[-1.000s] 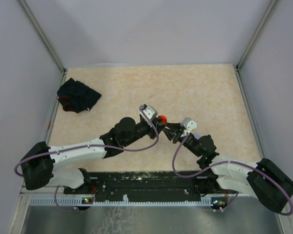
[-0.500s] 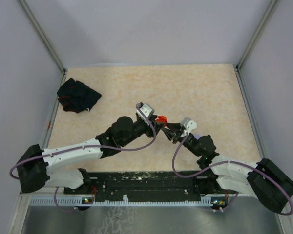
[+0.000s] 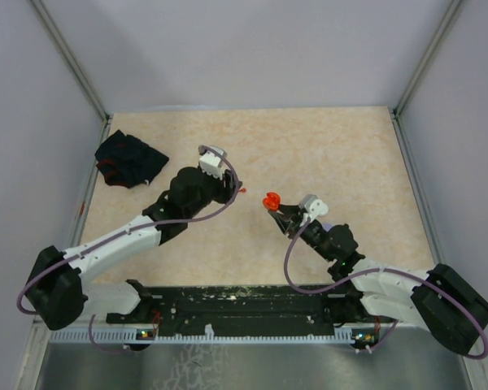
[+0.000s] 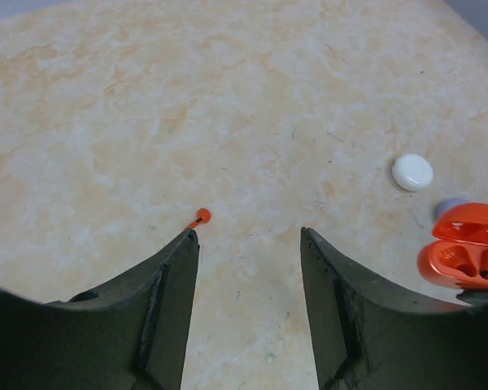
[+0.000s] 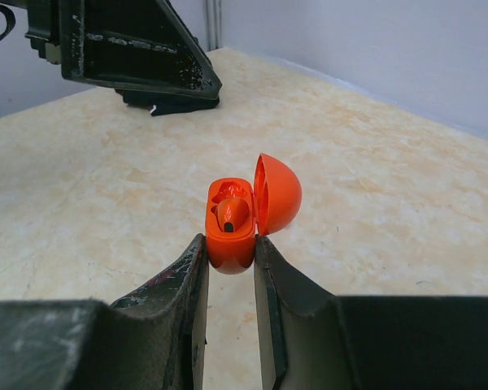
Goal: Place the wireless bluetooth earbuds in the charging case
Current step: Place the earbud in the charging case, then pick up the earbud from the center of the board.
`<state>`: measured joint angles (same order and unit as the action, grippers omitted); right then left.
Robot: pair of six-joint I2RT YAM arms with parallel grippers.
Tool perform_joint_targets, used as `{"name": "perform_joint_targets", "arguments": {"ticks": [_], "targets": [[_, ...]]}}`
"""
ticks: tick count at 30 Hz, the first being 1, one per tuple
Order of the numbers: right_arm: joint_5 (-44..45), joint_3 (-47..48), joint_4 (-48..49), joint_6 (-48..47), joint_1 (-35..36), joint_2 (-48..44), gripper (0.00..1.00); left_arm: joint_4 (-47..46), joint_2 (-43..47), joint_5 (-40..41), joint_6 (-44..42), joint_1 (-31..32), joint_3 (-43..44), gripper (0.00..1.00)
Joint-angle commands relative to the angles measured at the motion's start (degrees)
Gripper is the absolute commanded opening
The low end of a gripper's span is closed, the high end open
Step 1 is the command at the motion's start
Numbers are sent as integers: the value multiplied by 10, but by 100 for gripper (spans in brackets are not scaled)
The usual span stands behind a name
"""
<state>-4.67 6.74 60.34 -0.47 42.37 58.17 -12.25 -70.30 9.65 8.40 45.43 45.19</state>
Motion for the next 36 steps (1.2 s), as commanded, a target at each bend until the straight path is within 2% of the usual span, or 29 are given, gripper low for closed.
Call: {"name": "perform_joint_targets", "arguments": {"ticks": [1, 5, 12, 20, 28, 36], "targets": [[16, 19, 22, 1, 5, -5, 0, 33, -35, -58, 5, -39, 36, 59], [22, 20, 20, 1, 5, -4, 0, 55, -107, -116, -6, -84, 73, 59], [25, 22, 15, 1, 4, -1, 0, 105, -235, -171, -19, -125, 156, 60], [26, 24, 9, 0, 4, 1, 0, 145, -356, -239, -34, -145, 241, 60], [24, 27, 8, -1, 5, 5, 0, 174, -432, -266, -45, -156, 302, 60], [24, 27, 8, -2, 4, 5, 0, 206, -450, -289, -28, -157, 304, 60]]}}
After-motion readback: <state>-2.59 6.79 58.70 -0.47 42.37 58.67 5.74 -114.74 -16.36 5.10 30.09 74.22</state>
